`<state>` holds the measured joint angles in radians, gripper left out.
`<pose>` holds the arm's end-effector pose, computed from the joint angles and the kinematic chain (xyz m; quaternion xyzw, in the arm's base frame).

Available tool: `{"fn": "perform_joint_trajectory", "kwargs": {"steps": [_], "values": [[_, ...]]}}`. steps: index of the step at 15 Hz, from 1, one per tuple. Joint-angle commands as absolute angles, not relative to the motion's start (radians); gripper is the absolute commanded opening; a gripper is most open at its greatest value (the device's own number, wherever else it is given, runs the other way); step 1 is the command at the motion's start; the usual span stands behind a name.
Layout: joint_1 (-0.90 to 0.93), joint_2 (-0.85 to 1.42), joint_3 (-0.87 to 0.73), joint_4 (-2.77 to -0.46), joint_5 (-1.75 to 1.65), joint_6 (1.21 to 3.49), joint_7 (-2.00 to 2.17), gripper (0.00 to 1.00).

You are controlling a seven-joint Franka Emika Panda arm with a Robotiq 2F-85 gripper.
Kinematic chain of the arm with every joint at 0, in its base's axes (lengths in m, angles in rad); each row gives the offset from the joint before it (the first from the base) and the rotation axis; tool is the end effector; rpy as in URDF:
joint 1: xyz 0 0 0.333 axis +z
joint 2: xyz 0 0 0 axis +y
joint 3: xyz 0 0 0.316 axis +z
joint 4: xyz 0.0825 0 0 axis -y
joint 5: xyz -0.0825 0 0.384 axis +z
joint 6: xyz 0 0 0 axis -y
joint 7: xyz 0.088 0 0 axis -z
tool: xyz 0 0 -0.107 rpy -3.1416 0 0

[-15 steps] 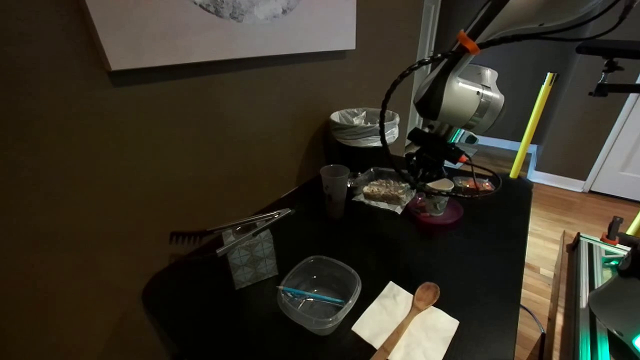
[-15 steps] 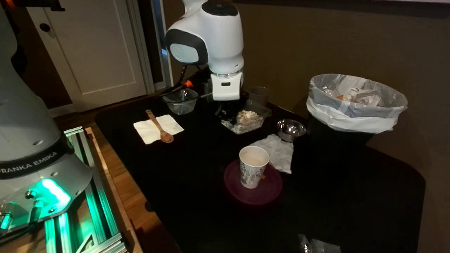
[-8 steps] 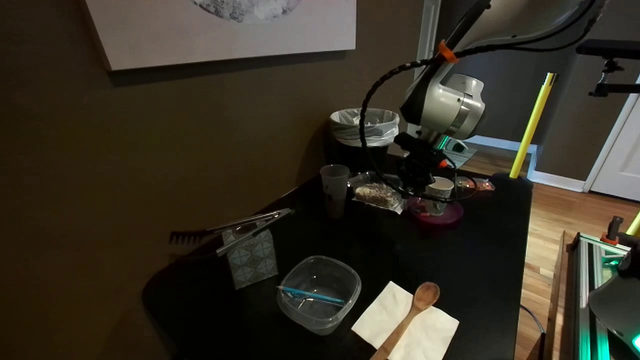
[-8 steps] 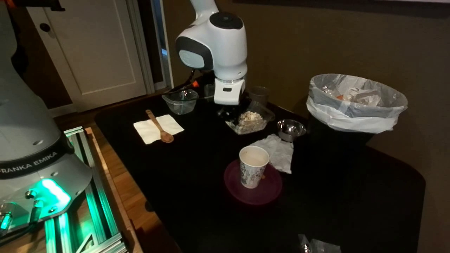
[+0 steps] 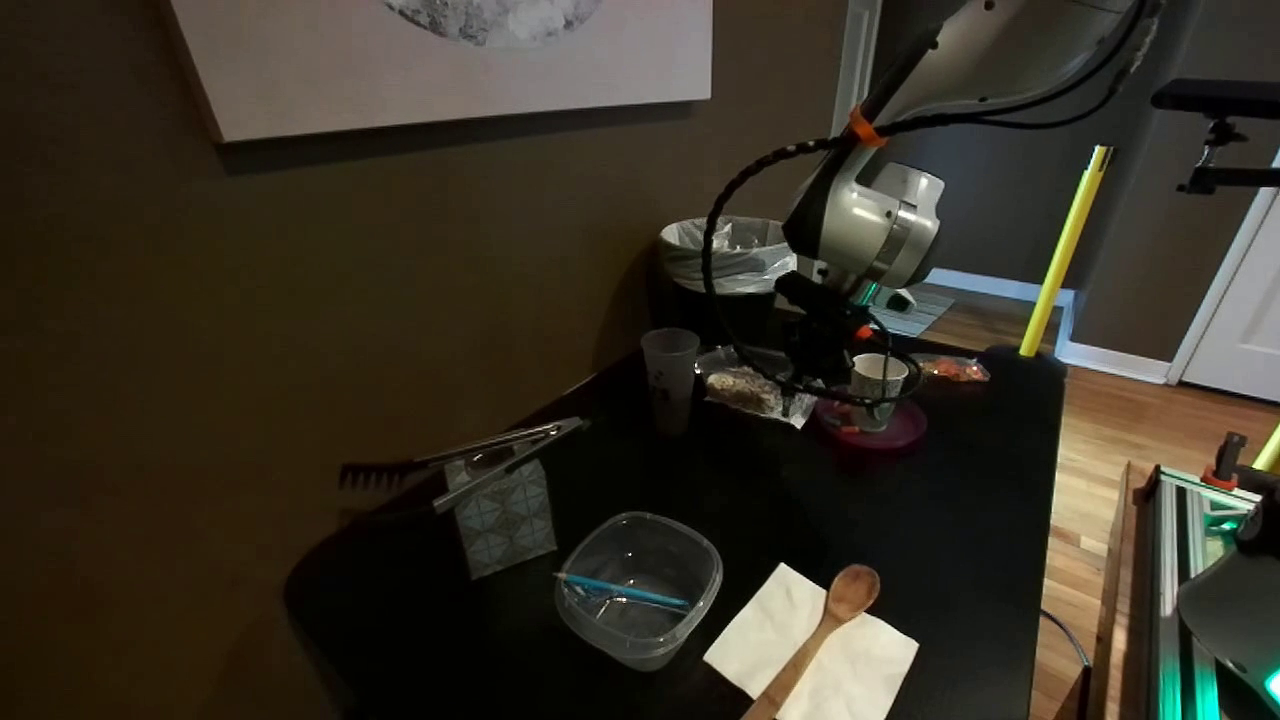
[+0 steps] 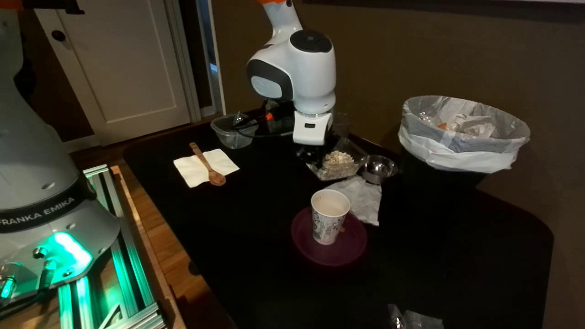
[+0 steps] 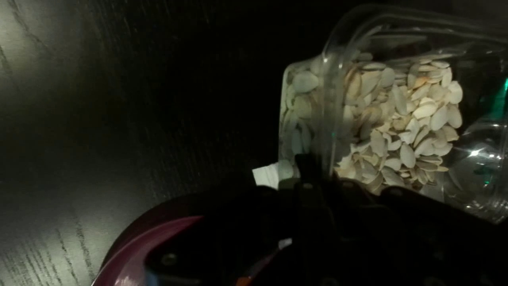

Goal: Move the clear container from the front left to the right.

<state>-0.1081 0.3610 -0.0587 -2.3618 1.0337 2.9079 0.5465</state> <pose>0.4838 -0.1357 0.1826 -0.6509 0.7393 -0.0554 0.1631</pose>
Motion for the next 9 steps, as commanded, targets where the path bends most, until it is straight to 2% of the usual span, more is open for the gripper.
{"fn": "perform_joint_trajectory", "kwargs": {"steps": [1, 9], "values": [[-0.128, 0.415, -0.04, -2.294, 1.08, 2.937, 0.51, 0.01], [-0.157, 0.491, -0.061, -2.22, 1.06, 2.931, 0.525, 0.01]]}}
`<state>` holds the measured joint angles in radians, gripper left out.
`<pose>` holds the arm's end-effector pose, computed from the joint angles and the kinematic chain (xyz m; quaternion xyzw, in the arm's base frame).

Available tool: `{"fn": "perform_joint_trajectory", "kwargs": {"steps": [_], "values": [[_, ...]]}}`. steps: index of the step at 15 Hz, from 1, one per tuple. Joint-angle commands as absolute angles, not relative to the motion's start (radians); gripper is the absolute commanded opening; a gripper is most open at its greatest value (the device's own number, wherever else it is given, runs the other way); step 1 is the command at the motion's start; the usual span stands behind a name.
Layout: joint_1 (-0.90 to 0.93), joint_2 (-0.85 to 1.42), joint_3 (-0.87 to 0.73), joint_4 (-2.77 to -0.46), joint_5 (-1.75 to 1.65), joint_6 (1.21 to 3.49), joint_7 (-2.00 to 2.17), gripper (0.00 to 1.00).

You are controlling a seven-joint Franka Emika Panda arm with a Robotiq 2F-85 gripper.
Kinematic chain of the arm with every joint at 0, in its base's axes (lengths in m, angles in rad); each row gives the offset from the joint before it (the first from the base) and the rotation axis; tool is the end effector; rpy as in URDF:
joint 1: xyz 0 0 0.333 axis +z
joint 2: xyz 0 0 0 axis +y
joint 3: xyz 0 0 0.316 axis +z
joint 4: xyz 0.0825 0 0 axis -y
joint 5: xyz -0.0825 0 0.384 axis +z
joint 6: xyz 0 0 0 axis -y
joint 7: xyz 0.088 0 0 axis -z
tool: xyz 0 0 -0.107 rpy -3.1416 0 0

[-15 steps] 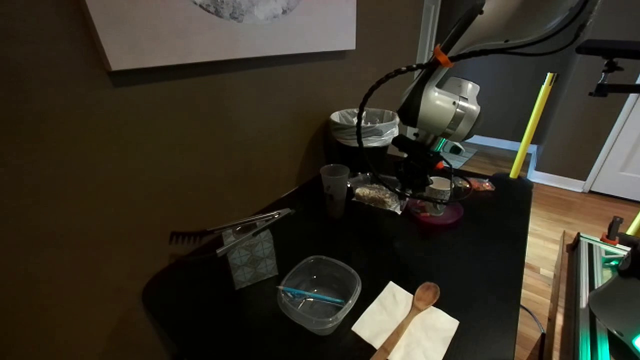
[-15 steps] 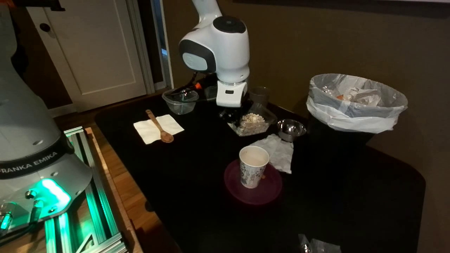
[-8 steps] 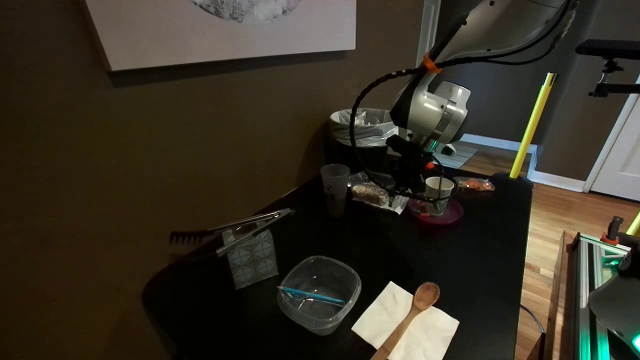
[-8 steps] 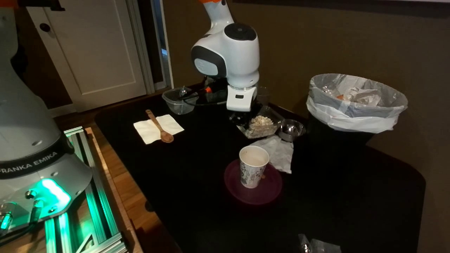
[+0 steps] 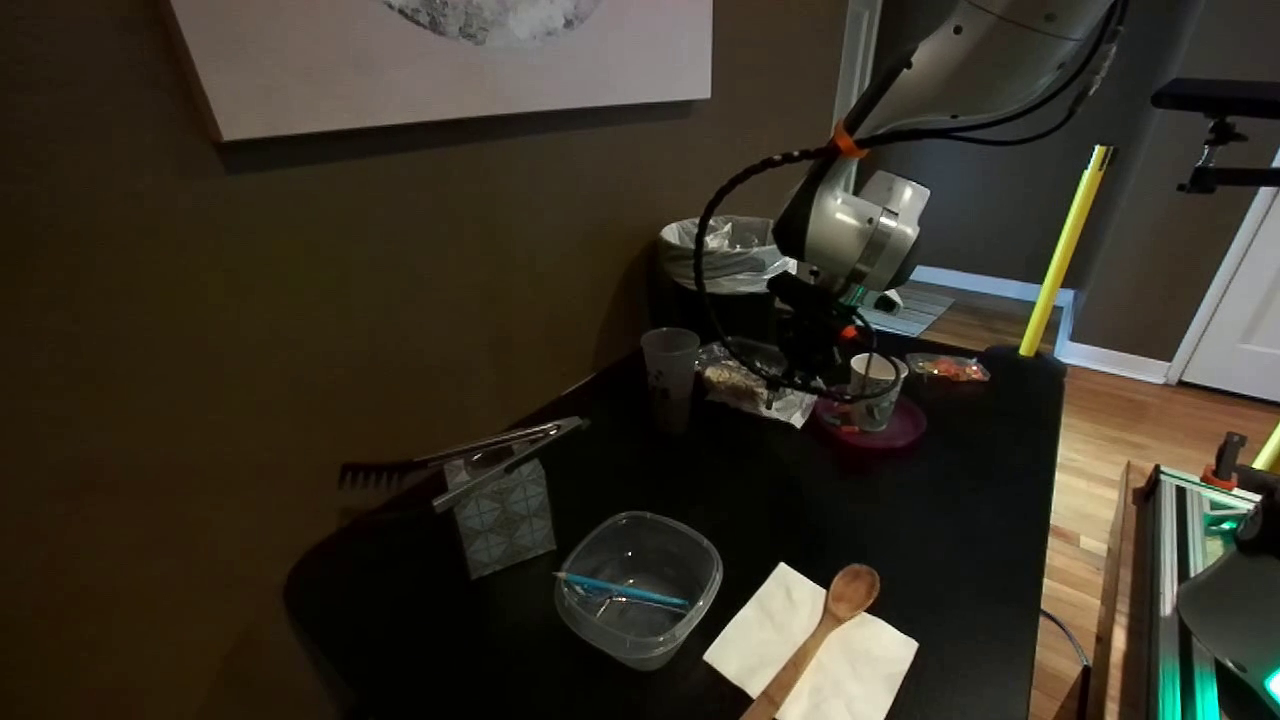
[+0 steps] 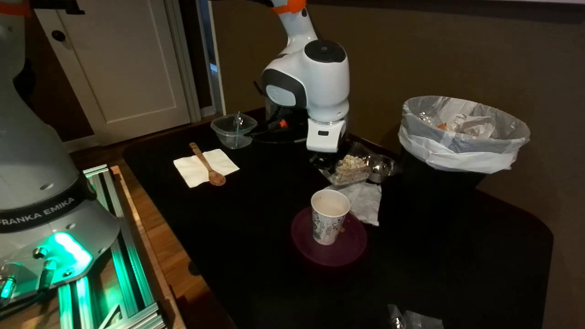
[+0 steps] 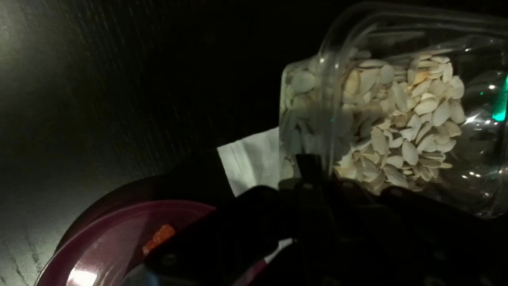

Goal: Move the clear container from the front left to the right.

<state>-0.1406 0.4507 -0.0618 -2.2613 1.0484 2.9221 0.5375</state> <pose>0.5053 -0.1603 0.1693 -0.6359 0.7511 -0.0709 0.1626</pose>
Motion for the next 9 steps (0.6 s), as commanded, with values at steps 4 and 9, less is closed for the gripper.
{"fn": "perform_joint_trajectory", "kwargs": {"steps": [4, 9], "values": [[-0.182, 0.521, -0.044, -2.181, 1.07, 2.931, 0.486, 0.01], [-0.196, 0.551, -0.037, -2.137, 1.042, 2.912, 0.399, 0.01]]}}
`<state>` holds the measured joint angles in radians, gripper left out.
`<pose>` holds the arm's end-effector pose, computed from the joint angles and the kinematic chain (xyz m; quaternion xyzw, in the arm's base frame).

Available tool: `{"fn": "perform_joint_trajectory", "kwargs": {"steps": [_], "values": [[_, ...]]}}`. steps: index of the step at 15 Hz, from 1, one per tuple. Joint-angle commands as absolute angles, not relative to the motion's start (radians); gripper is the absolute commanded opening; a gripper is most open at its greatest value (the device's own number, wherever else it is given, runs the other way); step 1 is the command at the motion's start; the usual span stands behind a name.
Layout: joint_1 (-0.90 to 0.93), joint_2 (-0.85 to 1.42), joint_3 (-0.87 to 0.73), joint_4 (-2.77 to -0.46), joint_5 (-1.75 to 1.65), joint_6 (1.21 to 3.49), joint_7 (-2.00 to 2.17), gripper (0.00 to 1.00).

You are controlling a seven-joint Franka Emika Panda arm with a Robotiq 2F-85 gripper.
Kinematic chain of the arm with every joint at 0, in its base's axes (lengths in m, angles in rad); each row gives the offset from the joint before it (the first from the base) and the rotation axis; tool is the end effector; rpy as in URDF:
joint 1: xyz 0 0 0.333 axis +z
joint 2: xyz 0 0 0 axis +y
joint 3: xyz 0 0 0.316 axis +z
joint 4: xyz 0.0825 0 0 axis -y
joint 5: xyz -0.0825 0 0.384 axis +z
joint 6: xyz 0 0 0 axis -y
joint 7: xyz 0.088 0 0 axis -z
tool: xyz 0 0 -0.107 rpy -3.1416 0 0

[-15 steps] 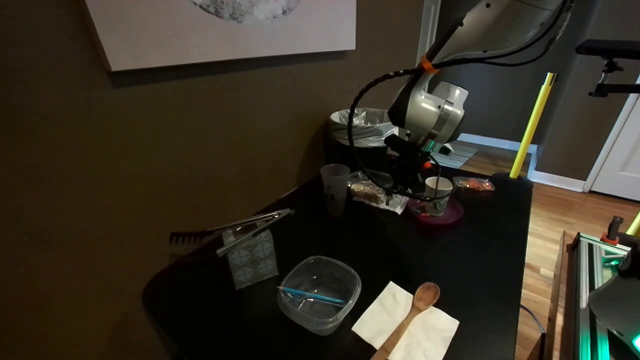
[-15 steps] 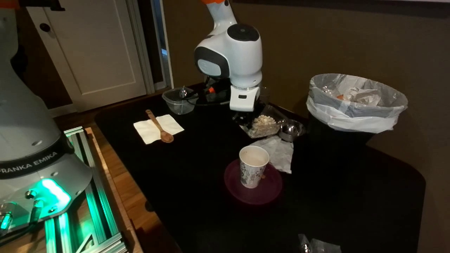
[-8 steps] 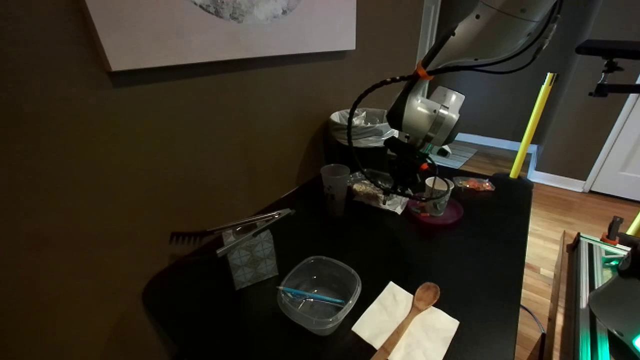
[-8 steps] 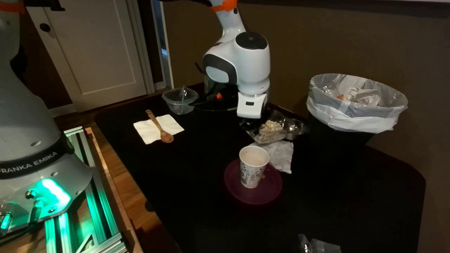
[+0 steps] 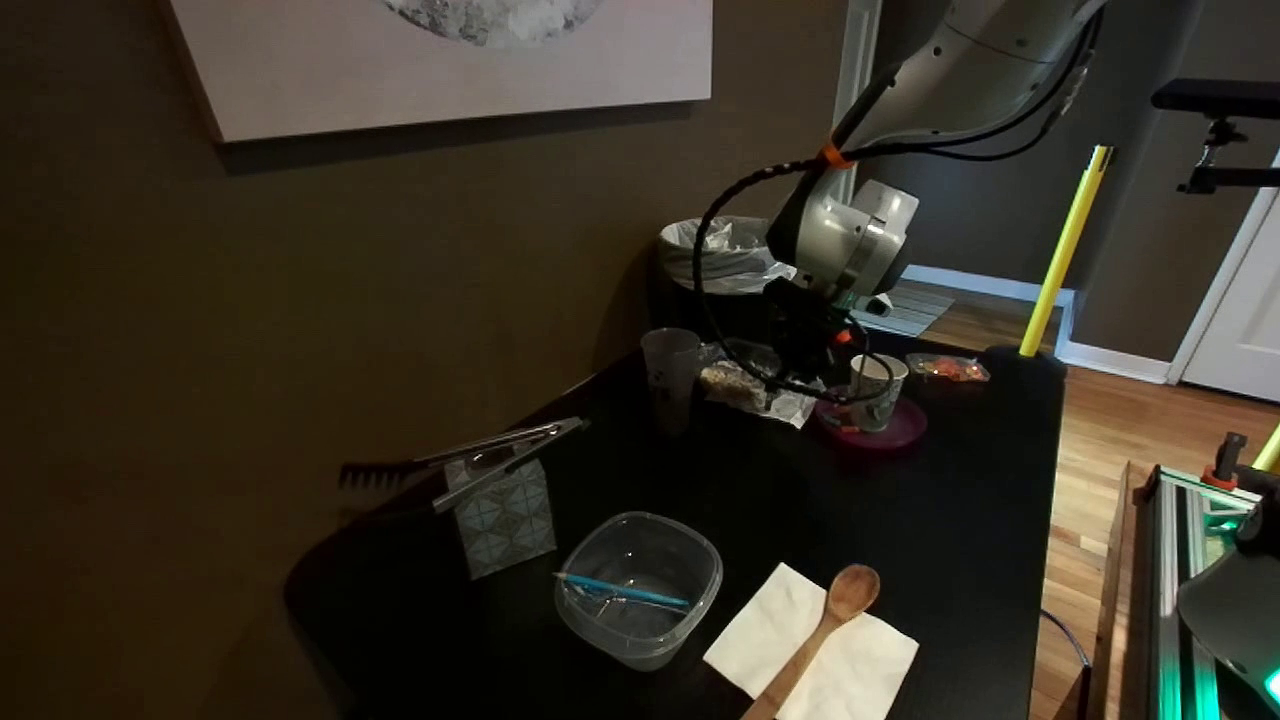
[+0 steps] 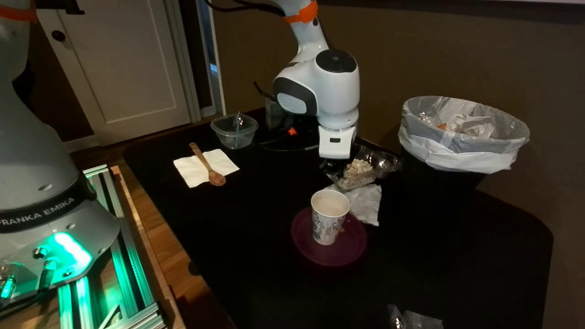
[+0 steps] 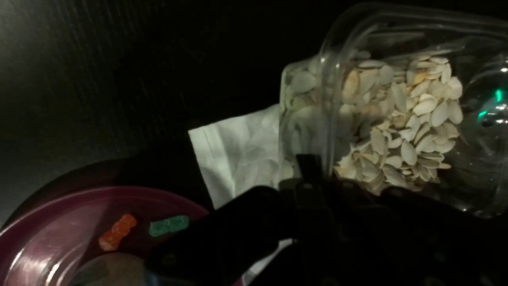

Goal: Move the clear container from the front left to the right.

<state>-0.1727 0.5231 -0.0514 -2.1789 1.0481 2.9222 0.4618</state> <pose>0.5228 -0.1756 0.1564 -0.6561 0.7325 -0.0823 0.1622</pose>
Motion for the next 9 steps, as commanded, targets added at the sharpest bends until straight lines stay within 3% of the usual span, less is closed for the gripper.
{"fn": "perform_joint_trajectory", "kwargs": {"steps": [1, 9], "values": [[-0.191, 0.557, -0.046, -2.132, 1.024, 2.916, 0.385, 0.01], [-0.173, 0.602, -0.092, -2.101, 0.943, 2.92, 0.345, 0.01]]}}
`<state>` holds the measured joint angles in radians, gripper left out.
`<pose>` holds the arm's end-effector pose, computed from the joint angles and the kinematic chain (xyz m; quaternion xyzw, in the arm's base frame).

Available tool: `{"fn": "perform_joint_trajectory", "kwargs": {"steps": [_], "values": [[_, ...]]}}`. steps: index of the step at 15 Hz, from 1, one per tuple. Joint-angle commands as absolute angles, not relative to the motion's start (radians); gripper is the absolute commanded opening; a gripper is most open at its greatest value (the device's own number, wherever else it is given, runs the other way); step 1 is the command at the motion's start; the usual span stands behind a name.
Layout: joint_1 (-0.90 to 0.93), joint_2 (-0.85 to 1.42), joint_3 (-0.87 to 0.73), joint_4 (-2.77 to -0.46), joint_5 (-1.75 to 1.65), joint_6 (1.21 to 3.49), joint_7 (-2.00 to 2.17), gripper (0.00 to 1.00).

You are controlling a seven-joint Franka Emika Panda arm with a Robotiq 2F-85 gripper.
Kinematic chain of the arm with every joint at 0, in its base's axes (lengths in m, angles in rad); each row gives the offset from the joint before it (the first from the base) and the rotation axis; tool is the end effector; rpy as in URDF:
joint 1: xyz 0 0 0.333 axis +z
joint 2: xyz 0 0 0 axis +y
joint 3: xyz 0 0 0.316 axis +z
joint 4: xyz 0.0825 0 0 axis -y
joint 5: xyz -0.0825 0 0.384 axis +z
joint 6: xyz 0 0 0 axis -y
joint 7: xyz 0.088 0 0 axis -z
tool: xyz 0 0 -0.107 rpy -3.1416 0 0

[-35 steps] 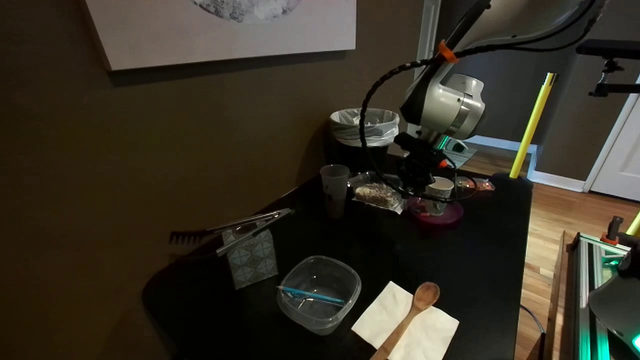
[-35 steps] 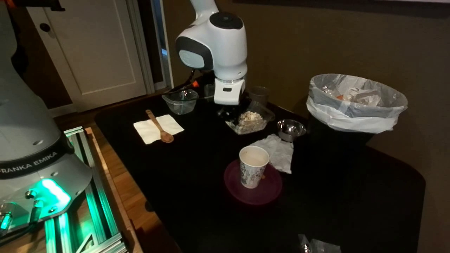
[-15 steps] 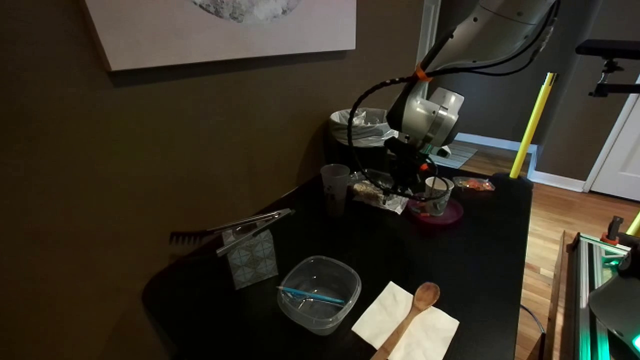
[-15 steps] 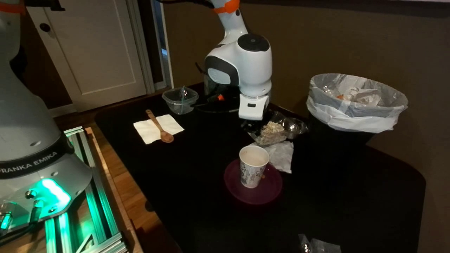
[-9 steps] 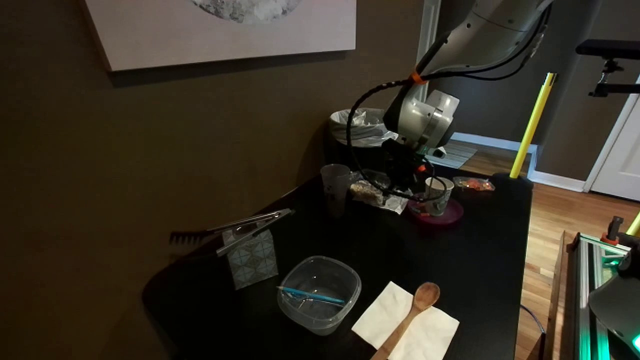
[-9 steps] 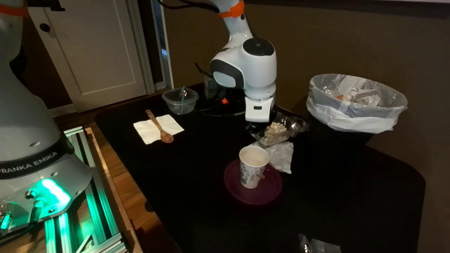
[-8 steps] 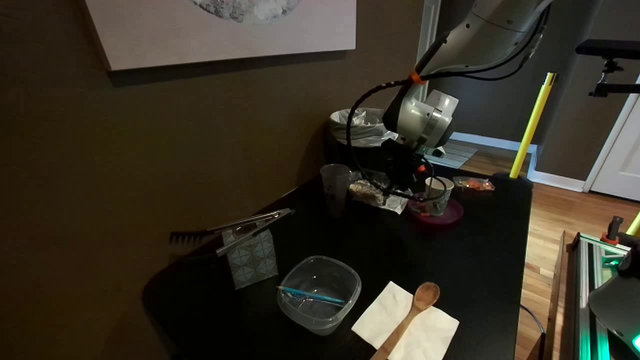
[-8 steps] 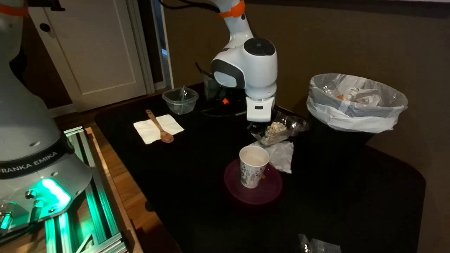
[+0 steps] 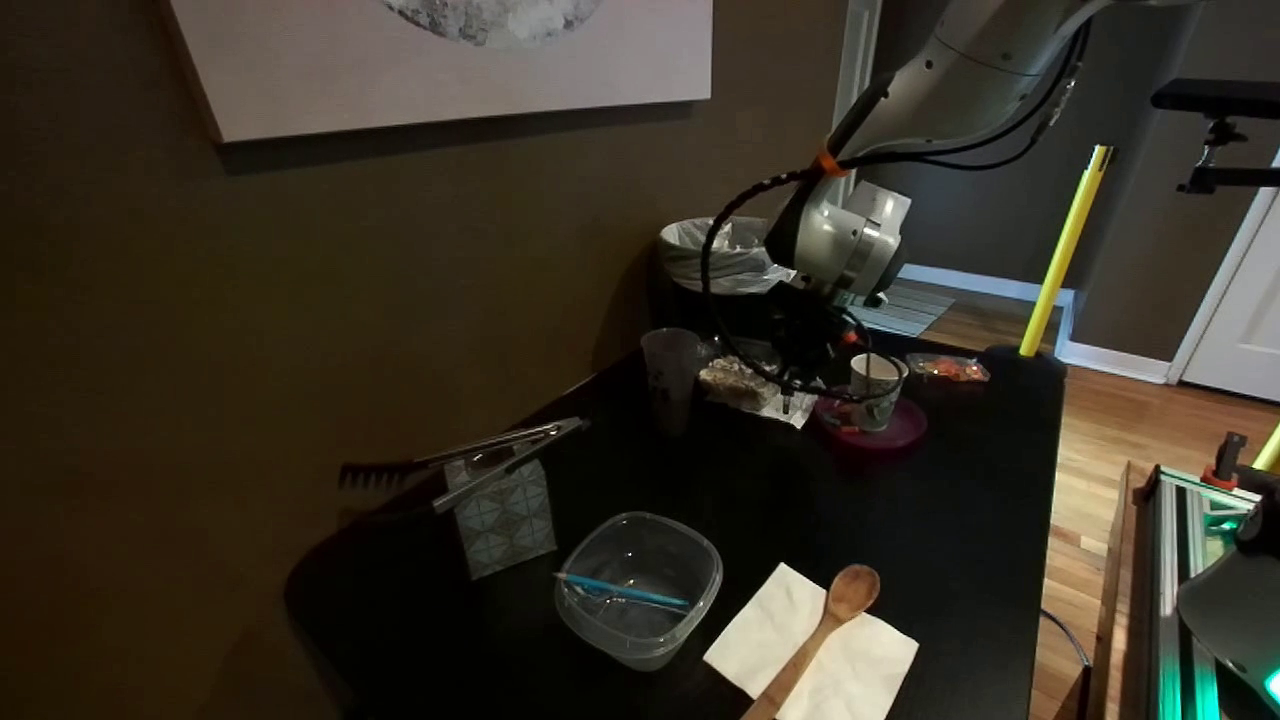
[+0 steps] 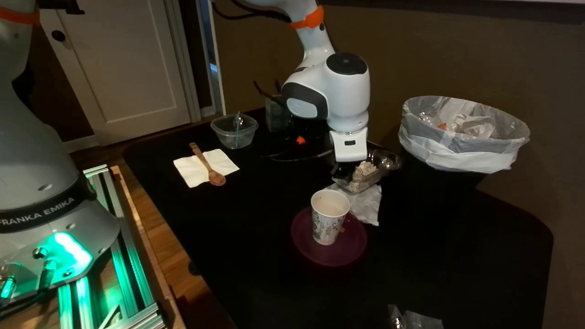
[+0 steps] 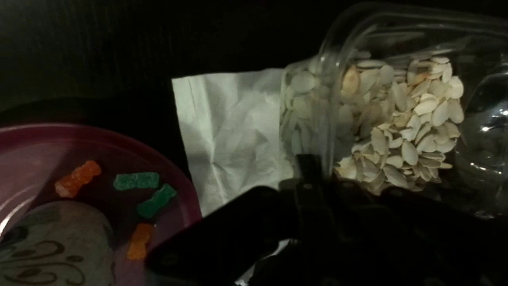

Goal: Move the clear container from the front left to the right.

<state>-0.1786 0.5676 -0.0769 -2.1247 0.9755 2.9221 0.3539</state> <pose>0.5351 -0.1941 0.1520 -0.7119 0.6800 -0.1033 0.1419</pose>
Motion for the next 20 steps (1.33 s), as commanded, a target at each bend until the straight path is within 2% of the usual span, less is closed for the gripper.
{"fn": "perform_joint_trajectory", "kwargs": {"steps": [1, 2, 3, 4, 6, 14, 17, 20], "values": [[-0.168, 0.611, -0.099, -2.1, 0.928, 2.919, 0.351, 0.01], [-0.161, 0.621, -0.106, -2.099, 0.91, 2.918, 0.359, 0.05], [-0.15, 0.626, -0.118, -2.1, 0.894, 2.918, 0.367, 0.28], [-0.152, 0.624, -0.117, -2.103, 0.888, 2.917, 0.368, 0.3], [-0.151, 0.612, -0.118, -2.114, 0.881, 2.917, 0.371, 0.4], [-0.094, 0.461, -0.172, -2.223, 0.816, 2.901, 0.395, 1.0], [-0.12, 0.328, -0.167, -2.322, 0.756, 2.866, 0.254, 1.0], [-0.216, 0.159, -0.073, -2.407, 0.877, 2.809, 0.018, 1.0]]}}
